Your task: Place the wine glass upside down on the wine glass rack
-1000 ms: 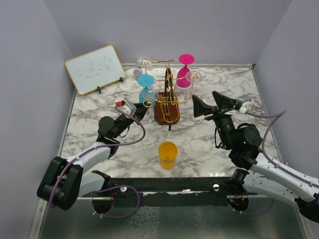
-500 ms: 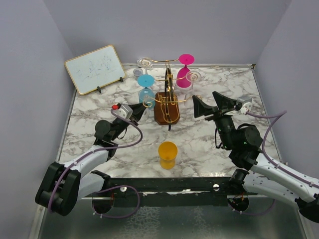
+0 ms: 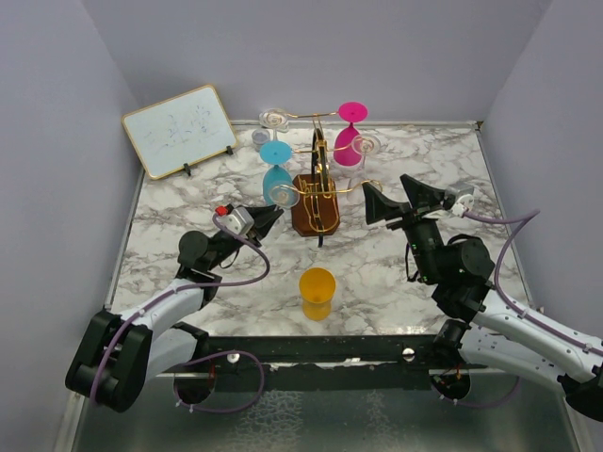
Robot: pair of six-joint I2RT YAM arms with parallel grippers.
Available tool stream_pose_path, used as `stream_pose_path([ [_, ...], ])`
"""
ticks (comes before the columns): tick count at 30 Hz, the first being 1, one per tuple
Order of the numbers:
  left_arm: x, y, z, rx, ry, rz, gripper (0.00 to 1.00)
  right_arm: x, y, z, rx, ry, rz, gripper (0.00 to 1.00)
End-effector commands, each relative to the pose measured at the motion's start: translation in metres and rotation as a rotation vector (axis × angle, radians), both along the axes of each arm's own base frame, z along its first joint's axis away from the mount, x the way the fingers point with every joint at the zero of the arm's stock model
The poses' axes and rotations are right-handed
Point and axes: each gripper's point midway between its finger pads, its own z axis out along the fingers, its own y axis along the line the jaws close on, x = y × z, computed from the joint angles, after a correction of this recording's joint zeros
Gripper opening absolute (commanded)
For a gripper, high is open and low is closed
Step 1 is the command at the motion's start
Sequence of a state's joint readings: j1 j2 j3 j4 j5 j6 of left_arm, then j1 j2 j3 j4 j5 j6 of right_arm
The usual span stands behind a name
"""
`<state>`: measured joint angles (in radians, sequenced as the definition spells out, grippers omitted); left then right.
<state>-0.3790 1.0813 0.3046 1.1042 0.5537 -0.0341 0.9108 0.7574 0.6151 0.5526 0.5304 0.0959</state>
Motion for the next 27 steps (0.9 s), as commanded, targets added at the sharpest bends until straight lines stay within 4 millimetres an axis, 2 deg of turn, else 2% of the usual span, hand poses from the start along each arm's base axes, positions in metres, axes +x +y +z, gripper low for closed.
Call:
stream_pose_path([
  [1, -0.011, -0.004, 0.006, 0.025, -0.067, -0.051, 0.0, 0.0, 0.002, -0.005, -0.007, 0.009, 0.006, 0.99],
  [6, -0.012, -0.003, -0.003, 0.043, -0.057, -0.049, 0.0, 0.001, 0.004, -0.009, -0.009, 0.018, 0.01, 0.99],
  [14, -0.015, -0.003, -0.019, 0.086, -0.062, -0.054, 0.15, 0.002, 0.008, -0.011, -0.014, 0.018, 0.017, 0.99],
  [19, -0.016, -0.002, -0.019, 0.09, -0.068, -0.051, 0.29, 0.002, 0.009, -0.013, -0.016, 0.016, 0.02, 0.99],
  [27, -0.013, -0.003, -0.013, 0.086, -0.082, -0.046, 0.31, 0.003, 0.013, -0.014, -0.028, 0.014, 0.028, 0.99],
])
